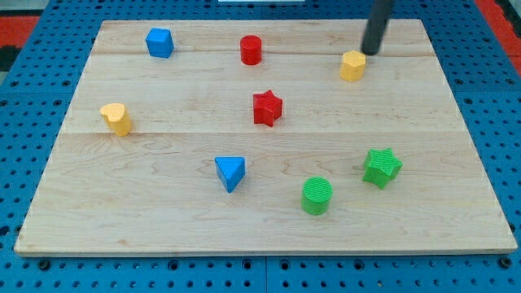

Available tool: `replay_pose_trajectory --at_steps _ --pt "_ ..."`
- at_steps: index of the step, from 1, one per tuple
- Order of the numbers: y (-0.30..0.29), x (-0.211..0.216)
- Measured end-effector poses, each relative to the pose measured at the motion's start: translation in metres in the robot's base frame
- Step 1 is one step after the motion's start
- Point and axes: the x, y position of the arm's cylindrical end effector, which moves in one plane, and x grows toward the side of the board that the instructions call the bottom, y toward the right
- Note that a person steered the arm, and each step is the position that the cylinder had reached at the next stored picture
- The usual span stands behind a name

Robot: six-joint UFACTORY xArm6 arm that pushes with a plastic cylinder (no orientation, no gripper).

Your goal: Touch the red circle with your arm

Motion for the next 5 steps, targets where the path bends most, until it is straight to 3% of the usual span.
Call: replay_pose_trajectory --at_steps 2,3,4,5 --pt "-0.124 0.008" --pt "-0.177 -0.007" --pt "-0.169 -0.044" --pt "-0.258 -0.056"
